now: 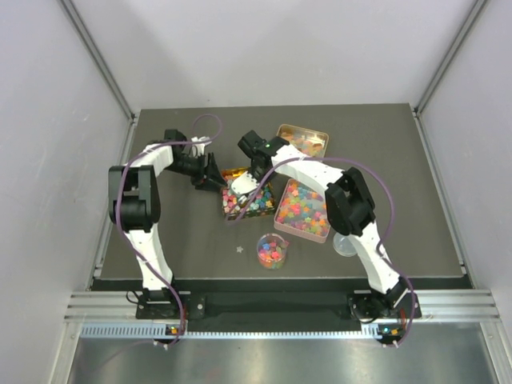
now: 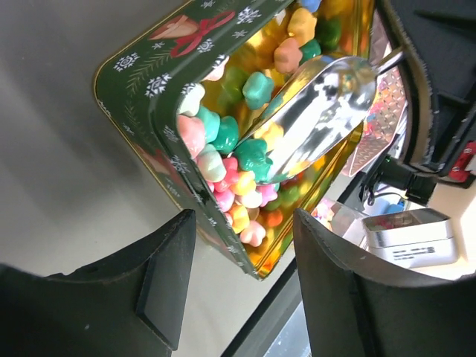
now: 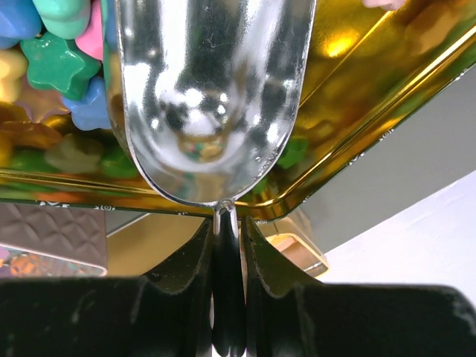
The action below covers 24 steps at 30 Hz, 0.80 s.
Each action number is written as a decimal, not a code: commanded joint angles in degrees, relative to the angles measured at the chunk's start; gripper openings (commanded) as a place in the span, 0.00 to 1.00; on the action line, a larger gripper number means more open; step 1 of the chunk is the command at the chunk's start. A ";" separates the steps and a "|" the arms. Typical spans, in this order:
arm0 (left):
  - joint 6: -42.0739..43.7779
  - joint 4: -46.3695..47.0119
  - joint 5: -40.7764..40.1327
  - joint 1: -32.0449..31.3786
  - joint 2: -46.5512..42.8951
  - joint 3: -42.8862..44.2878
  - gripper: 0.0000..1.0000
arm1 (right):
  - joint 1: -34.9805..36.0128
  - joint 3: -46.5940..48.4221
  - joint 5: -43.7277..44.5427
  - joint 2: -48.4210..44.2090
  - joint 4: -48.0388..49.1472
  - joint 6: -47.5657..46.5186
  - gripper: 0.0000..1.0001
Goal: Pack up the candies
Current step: Scoop the fake candies from the storage box.
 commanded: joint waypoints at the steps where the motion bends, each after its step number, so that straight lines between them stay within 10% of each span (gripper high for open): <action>1: 0.34 2.24 1.63 0.93 -4.56 -0.10 0.59 | 2.64 -6.53 -1.86 -3.12 4.71 5.27 0.00; 12: -3.18 4.35 3.12 1.64 -2.36 1.39 0.56 | 7.21 -19.29 0.51 -11.13 17.22 -0.26 0.00; 24: -3.88 4.96 3.47 0.32 -1.83 1.48 0.56 | 9.23 -9.98 8.41 -5.51 15.73 -0.18 0.00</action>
